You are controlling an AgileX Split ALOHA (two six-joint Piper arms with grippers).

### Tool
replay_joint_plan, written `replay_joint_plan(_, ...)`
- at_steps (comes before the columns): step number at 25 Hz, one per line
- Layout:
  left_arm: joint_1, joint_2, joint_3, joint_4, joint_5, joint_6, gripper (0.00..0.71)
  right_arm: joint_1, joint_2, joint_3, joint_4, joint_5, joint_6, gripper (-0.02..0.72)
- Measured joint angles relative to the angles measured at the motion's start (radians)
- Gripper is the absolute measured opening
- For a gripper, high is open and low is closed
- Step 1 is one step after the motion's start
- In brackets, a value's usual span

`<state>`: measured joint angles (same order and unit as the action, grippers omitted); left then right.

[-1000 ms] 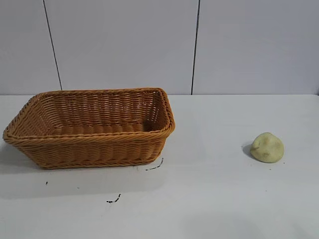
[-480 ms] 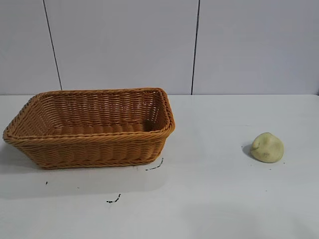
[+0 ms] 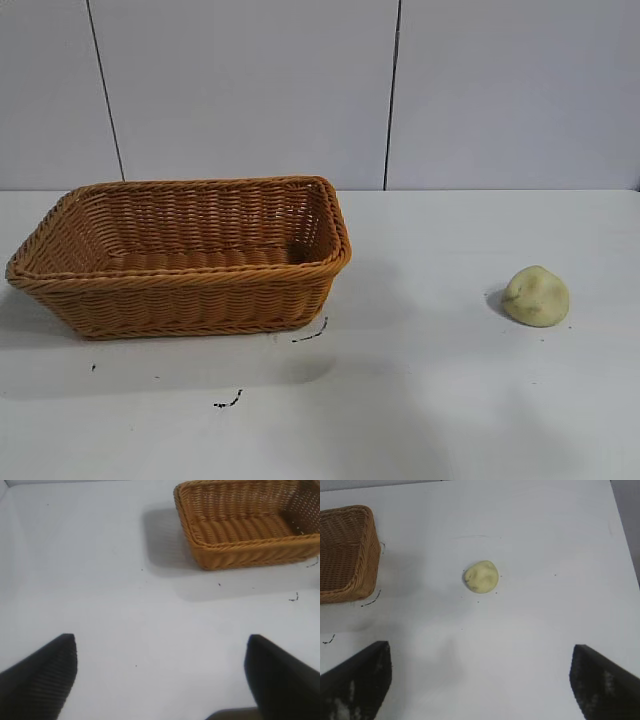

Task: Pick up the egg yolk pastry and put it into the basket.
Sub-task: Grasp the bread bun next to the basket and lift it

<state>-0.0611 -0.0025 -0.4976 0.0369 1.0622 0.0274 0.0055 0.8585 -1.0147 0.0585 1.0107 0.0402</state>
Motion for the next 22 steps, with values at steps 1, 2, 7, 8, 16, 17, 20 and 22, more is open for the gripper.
replay_joint_plan(1, 0.0, 0.0, 0.0, 0.0, 0.0, 0.0, 0.693, 0.0, 0.058, -0.038, 0.0, 0.009, 0.0, 0.696)
replay_joint_plan(2, 0.0, 0.0, 0.0, 0.0, 0.0, 0.0, 0.693, 0.0, 0.117, -0.068, 0.0, 0.018, 0.0, 0.696)
replay_joint_plan(7, 0.0, 0.0, 0.0, 0.0, 0.0, 0.0, 0.693, 0.0, 0.4, -0.234, 0.0, 0.066, -0.033, 0.696)
replay_joint_plan(8, 0.0, 0.0, 0.0, 0.0, 0.0, 0.0, 0.693, 0.0, 0.445, -0.265, 0.0, 0.075, -0.04, 0.696)
replay_joint_plan(16, 0.0, 0.0, 0.0, 0.0, 0.0, 0.0, 0.693, 0.0, 0.768, -0.415, 0.0, 0.114, -0.096, 0.696)
replay_joint_plan(17, 0.0, 0.0, 0.0, 0.0, 0.0, 0.0, 0.693, 0.0, 0.796, -0.424, 0.003, 0.114, -0.101, 0.696)
replay_joint_plan(20, 0.0, 0.0, 0.0, 0.0, 0.0, 0.0, 0.693, 0.009, 0.855, -0.434, 0.011, 0.111, -0.124, 0.696)
replay_joint_plan(22, 0.0, 0.0, 0.0, 0.0, 0.0, 0.0, 0.693, 0.03, 0.881, -0.434, 0.011, 0.105, -0.13, 0.696)
